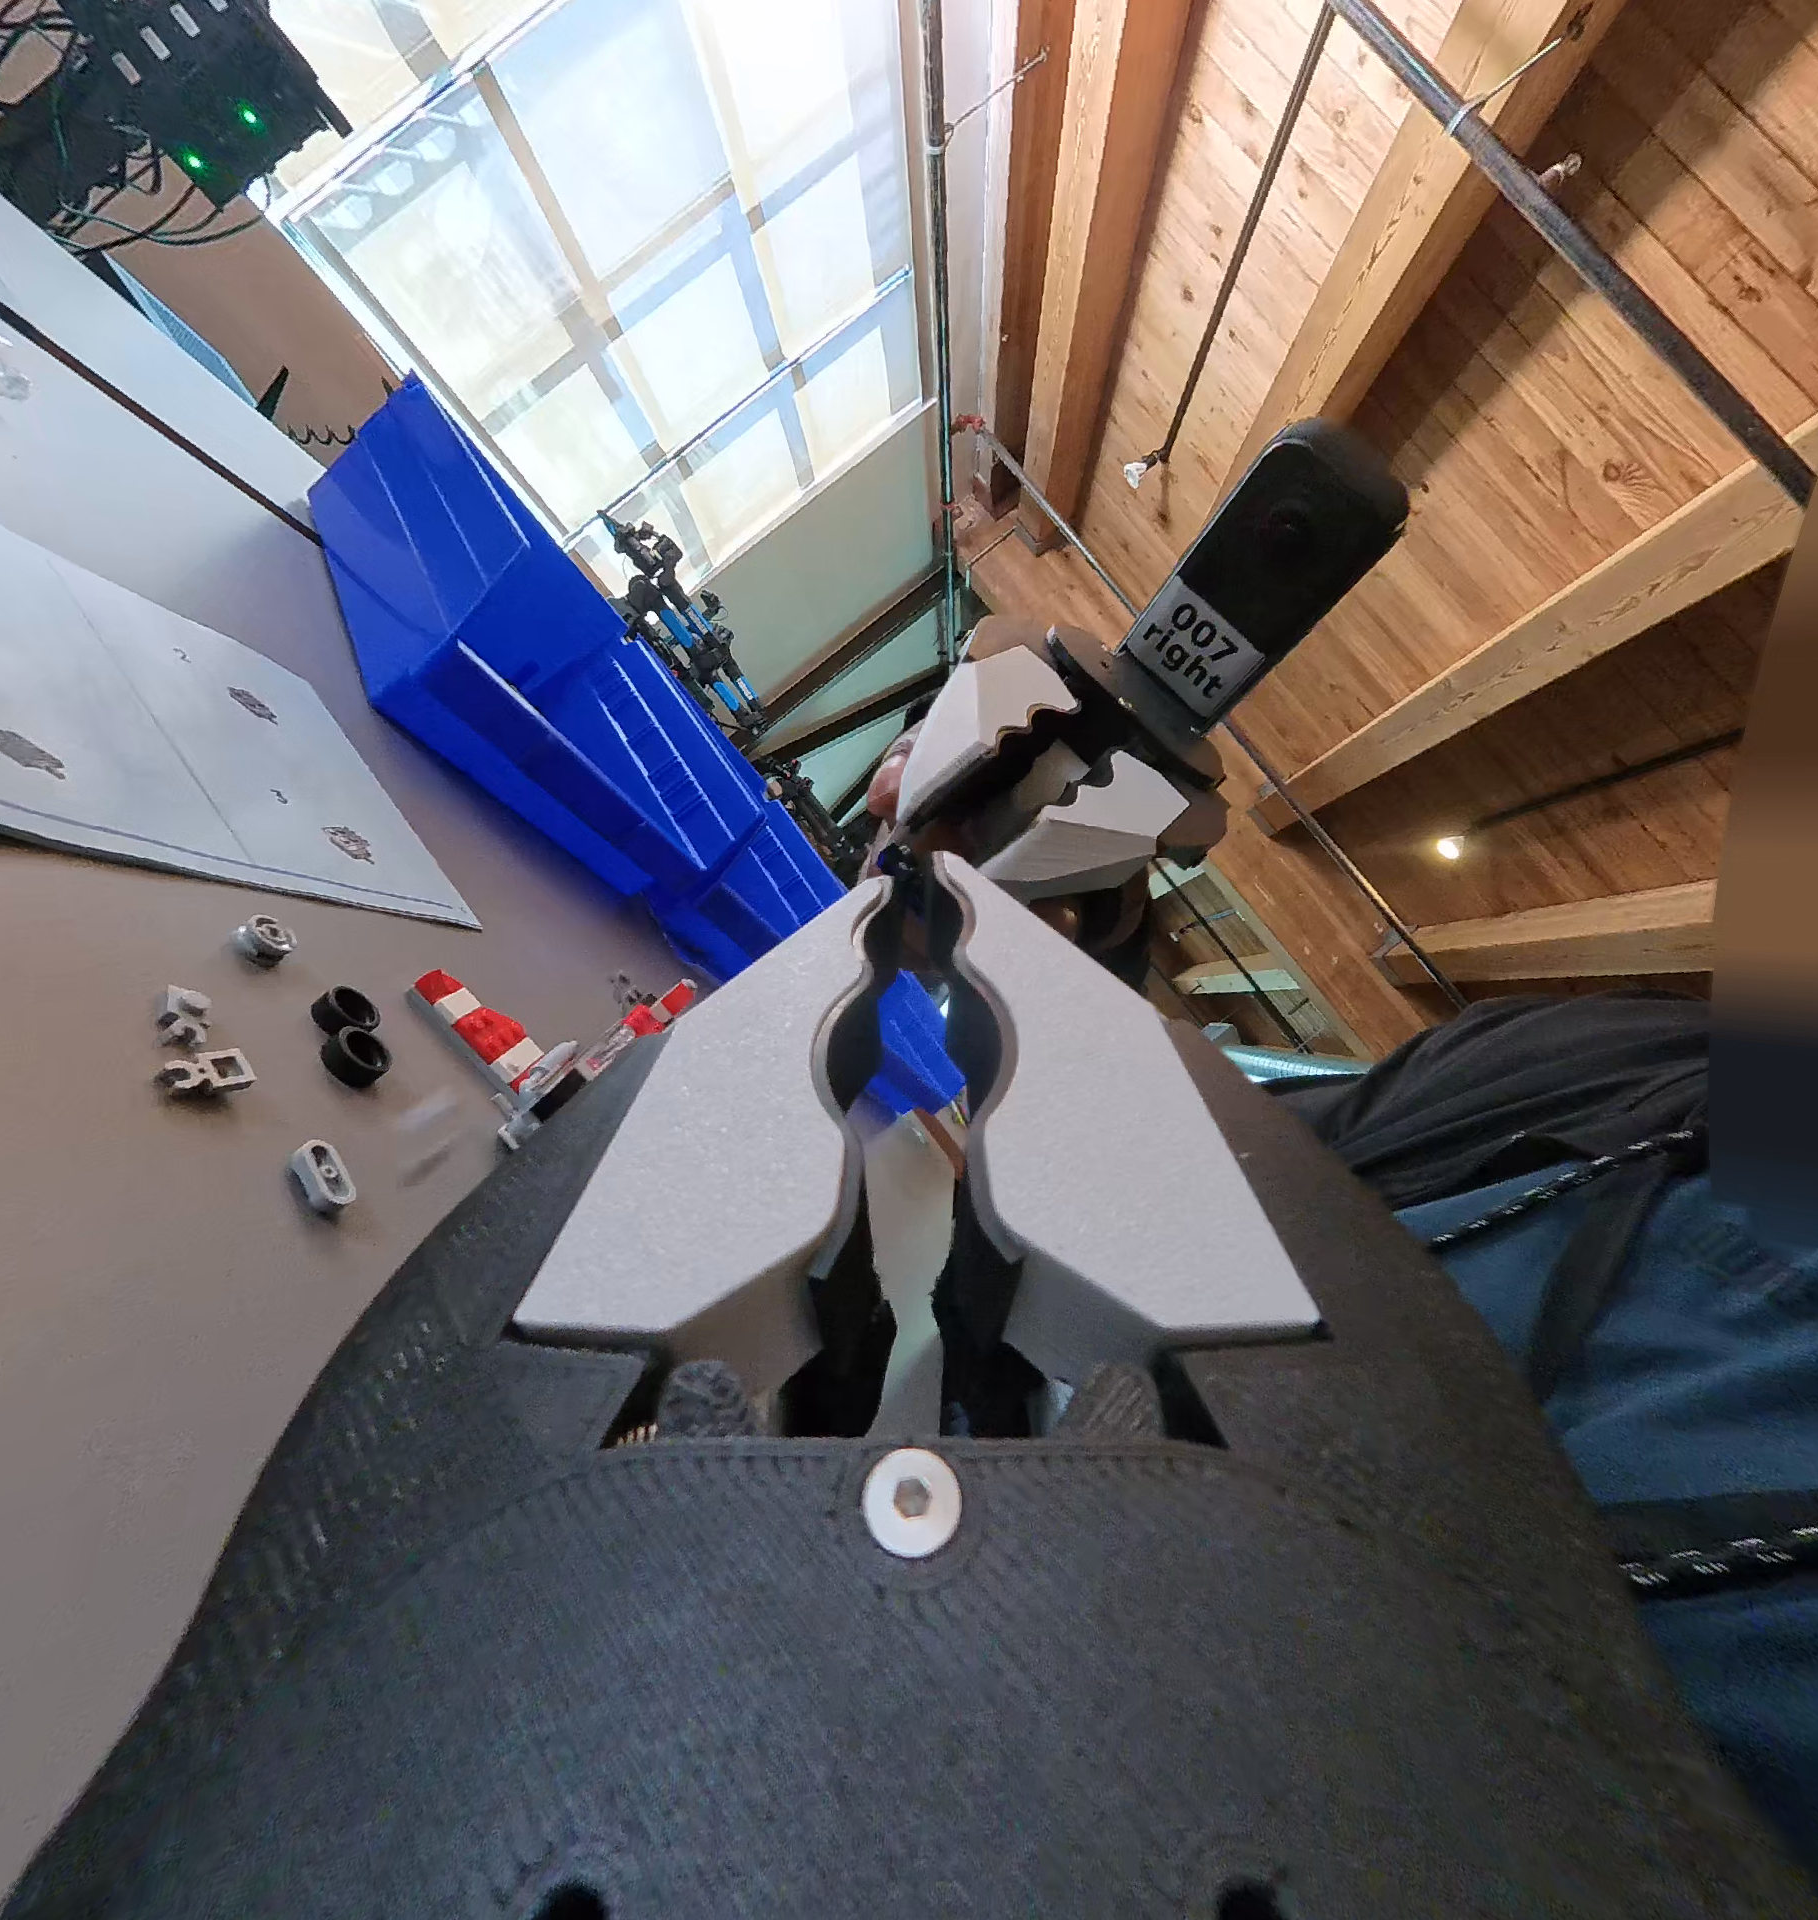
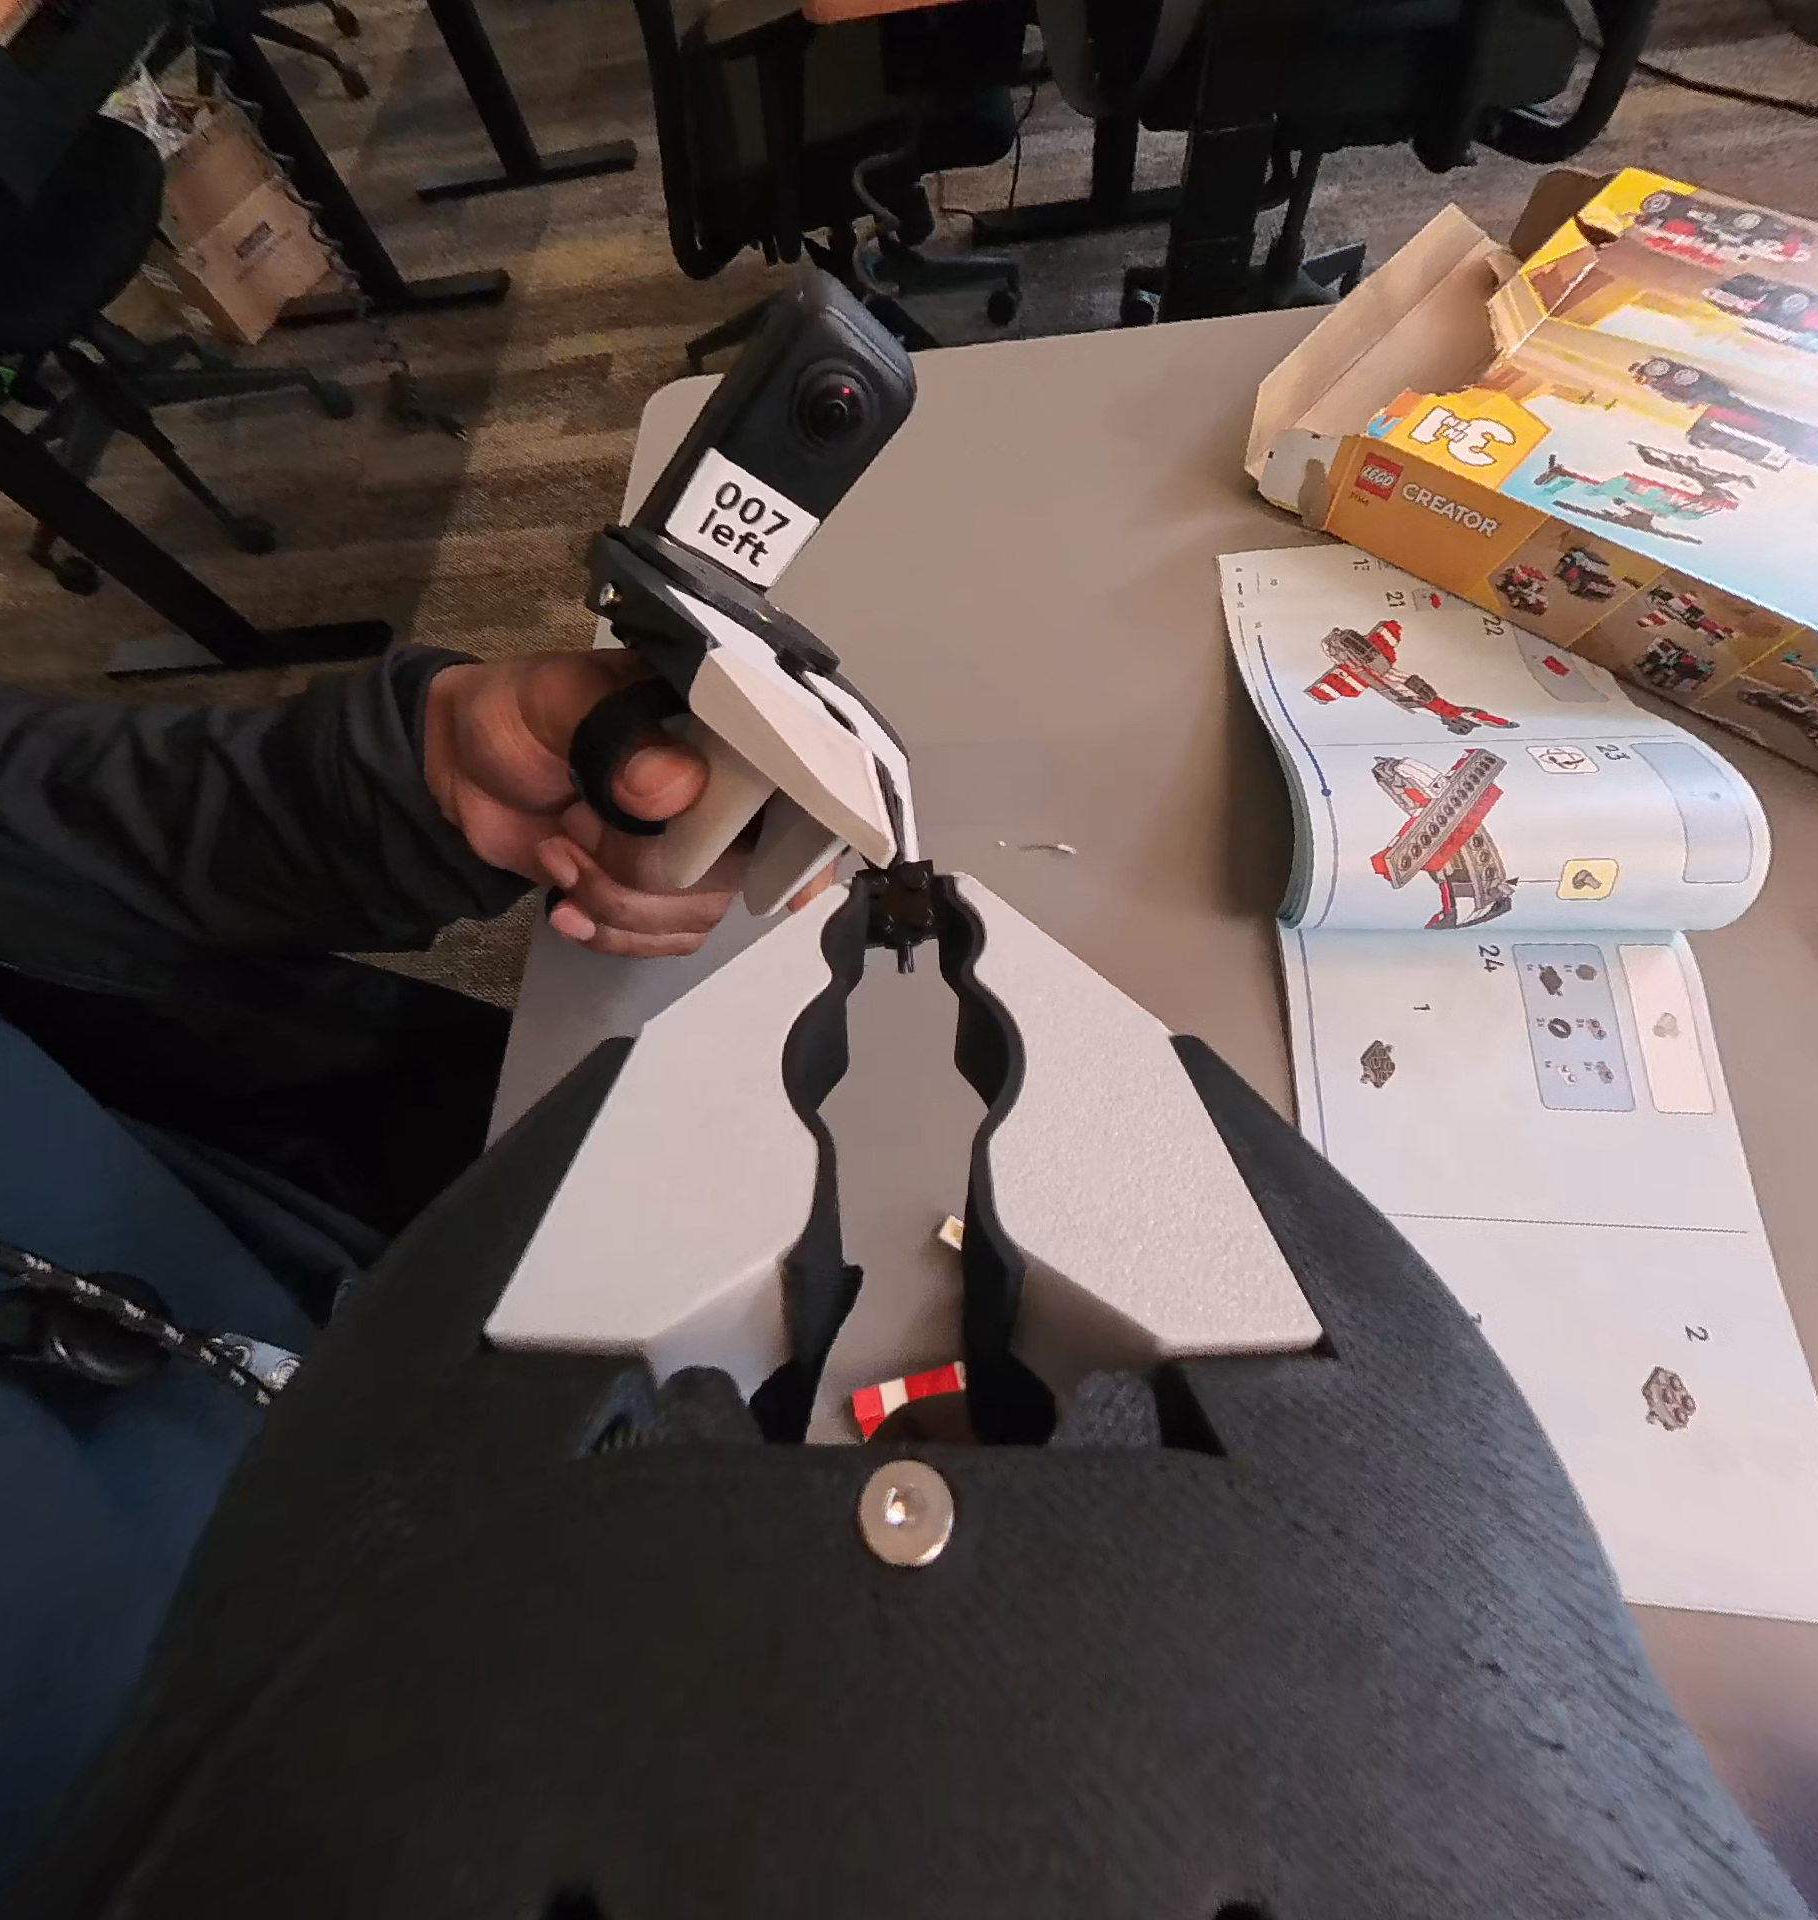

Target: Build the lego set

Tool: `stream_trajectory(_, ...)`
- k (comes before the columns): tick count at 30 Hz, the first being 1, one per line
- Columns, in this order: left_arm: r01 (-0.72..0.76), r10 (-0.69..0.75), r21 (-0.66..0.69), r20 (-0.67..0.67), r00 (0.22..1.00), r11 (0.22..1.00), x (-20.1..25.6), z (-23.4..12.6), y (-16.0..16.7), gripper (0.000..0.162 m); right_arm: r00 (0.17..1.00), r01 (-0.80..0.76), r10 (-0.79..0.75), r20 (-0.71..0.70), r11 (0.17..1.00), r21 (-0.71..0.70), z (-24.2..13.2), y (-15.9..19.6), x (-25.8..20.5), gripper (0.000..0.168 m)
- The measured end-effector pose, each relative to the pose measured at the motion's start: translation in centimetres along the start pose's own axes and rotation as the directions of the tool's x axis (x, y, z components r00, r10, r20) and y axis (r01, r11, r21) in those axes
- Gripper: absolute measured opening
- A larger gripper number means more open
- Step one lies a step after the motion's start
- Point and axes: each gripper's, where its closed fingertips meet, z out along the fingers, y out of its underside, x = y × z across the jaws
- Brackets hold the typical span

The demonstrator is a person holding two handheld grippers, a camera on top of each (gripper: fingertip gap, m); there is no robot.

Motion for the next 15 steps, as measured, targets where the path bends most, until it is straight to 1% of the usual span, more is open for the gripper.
stream_trajectory(5, 0.001, -0.002, 0.022, 0.044, 0.999, 1.0, -0.8, -1.1, -0.7, 0.002, 0.998, -0.03, 0.029, -0.056, 1.0, -0.003, -0.8, 1.1, 1.4, 0.014)
stream_trajectory(7, 0.006, -0.009, 0.038, 0.073, 0.997, 0.999, -1.3, -1.7, -1.2, 0.003, 0.994, -0.055, 0.054, -0.1, 0.998, -0.012, -1.3, 2.4, 2.1, 0.014)
stream_trajectory(10, 0.021, -0.027, 0.058, 0.106, 0.994, 0.998, -2.1, -2.4, -1.5, 0.003, 0.98, -0.122, 0.12, -0.156, 0.993, -0.004, -2.1, 5.2, 2.4, 0.014)
stream_trajectory(13, 0.028, -0.036, 0.063, 0.129, 0.991, 0.998, -2.7, -2.7, -1.6, 0.003, 0.961, -0.21, 0.213, -0.179, 0.977, 0.034, -2.6, 8.5, 1.0, 0.014)
stream_trajectory(15, 0.037, -0.045, 0.06, 0.142, 0.989, 0.998, -3.2, -2.8, -1.5, 0.003, 0.959, -0.232, 0.236, -0.154, 0.972, 0.043, -2.4, 10.7, -1.6, 0.014)
